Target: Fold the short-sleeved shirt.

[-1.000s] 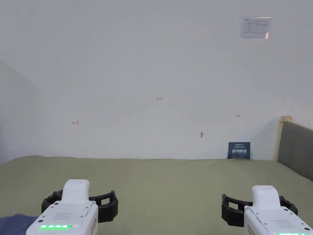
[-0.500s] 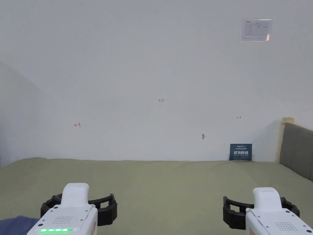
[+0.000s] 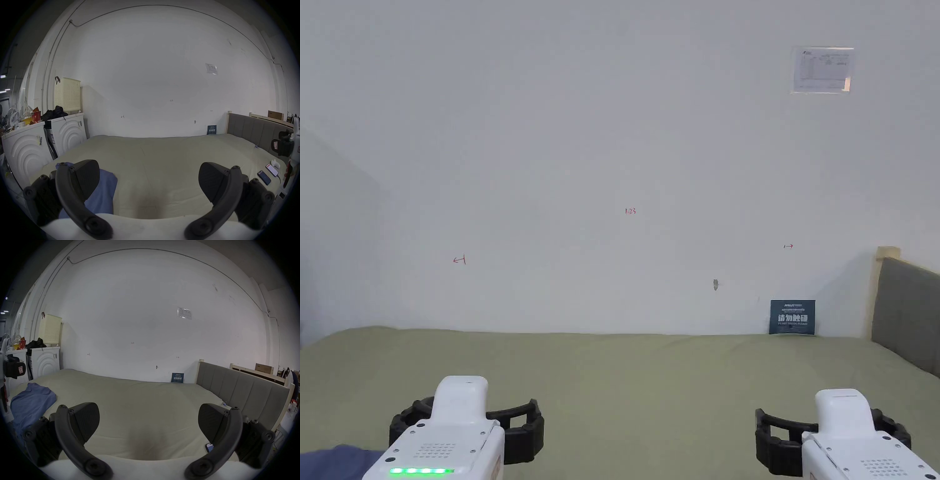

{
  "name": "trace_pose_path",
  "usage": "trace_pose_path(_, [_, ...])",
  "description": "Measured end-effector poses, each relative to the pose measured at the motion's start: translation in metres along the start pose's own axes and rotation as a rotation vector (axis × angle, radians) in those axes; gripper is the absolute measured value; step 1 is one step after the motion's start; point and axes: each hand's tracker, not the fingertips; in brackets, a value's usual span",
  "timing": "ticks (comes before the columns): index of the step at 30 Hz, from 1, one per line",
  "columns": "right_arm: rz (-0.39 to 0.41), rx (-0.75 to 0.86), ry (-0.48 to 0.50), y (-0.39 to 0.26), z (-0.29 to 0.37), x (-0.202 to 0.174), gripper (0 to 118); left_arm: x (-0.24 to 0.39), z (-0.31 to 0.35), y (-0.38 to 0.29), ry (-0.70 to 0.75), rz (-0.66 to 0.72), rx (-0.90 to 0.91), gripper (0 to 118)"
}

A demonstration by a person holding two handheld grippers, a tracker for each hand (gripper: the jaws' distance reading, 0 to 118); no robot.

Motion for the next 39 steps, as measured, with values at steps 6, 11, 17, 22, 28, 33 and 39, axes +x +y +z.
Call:
trace_pose_path(6, [-0.012, -0.021, 0.013, 0.000, -0.001, 0.002, 118, -0.002, 0.002, 0.001, -0.016, 0.054, 0.014, 118])
trace_pose_path(11, [-0.005, 0.000, 0.009, 0.001, 0.001, 0.001, 118, -0.006, -0.003, -0.002, -0.008, 0.037, 0.032, 118])
trace_pose_path(17, [-0.024, 0.012, 0.007, 0.004, -0.001, 0.002, 118, -0.006, -0.005, 0.000, -0.025, 0.082, 0.026, 118])
trace_pose_path(22, [-0.034, 0.006, 0.004, 0.001, -0.004, 0.003, 118, -0.003, -0.002, 0.001, -0.010, 0.072, 0.046, 118])
trace_pose_path(28, [-0.058, -0.023, 0.022, -0.007, -0.005, 0.006, 68, -0.001, 0.004, -0.003, -0.038, 0.027, 0.075, 110])
trace_pose_path(33, [-0.039, -0.040, -0.016, -0.008, -0.005, 0.006, 1, 0.008, 0.007, -0.015, -0.025, 0.072, 0.076, 0])
trace_pose_path(39, [-0.005, -0.039, -0.024, 0.000, -0.006, -0.002, 1, -0.009, -0.005, -0.010, -0.006, 0.035, 0.046, 0])
